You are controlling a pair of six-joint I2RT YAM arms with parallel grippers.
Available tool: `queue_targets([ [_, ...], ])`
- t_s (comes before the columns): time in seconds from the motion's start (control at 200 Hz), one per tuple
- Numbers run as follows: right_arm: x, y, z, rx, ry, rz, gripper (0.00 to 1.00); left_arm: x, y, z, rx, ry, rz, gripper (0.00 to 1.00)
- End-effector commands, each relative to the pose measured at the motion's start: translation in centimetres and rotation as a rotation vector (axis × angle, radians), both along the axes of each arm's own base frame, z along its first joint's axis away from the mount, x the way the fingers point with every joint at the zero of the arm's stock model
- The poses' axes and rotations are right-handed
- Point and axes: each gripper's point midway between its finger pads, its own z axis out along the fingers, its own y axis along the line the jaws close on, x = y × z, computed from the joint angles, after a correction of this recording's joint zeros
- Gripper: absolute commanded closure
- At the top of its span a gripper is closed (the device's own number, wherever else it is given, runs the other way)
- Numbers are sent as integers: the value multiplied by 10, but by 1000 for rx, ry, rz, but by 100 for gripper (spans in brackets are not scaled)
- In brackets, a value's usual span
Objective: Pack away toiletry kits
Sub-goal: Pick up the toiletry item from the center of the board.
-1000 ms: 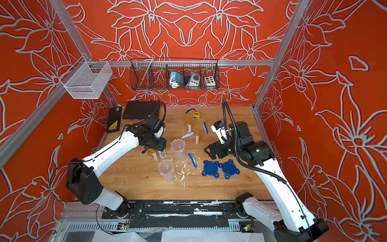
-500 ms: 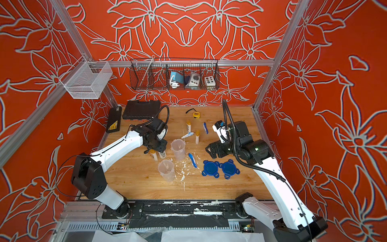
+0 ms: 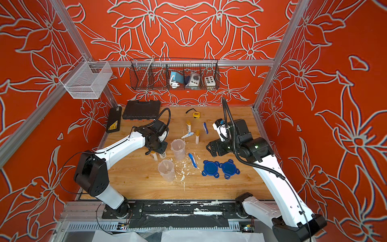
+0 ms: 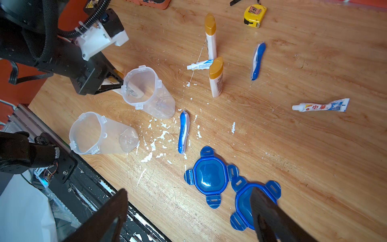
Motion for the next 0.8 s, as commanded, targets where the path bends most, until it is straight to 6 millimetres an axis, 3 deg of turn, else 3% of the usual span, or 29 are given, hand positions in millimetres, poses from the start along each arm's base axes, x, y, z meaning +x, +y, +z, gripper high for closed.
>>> queue_targets([
  [0.0, 3, -1, 8, -30, -33, 15, 8, 1, -2, -4, 3, 3, -11, 62],
  [0.225, 13, 0, 19, -48, -68, 21, 9, 2, -6, -3, -20, 2, -13, 70],
  [0.38, 14, 0, 22, -49, -73, 15, 9, 6, -6, 8, -18, -14, -2, 74],
  [0.611, 18, -10, 28, -79, -65, -47, 10, 14, 5, 63, -39, -142, 109, 86],
  [0.671, 13, -13, 22, -94, -32, -56, 11, 14, 5, 79, -64, -174, 128, 88],
  [0.796, 5, -16, 23, -98, -18, -55, 11, 4, 13, 125, -82, -226, 200, 91],
])
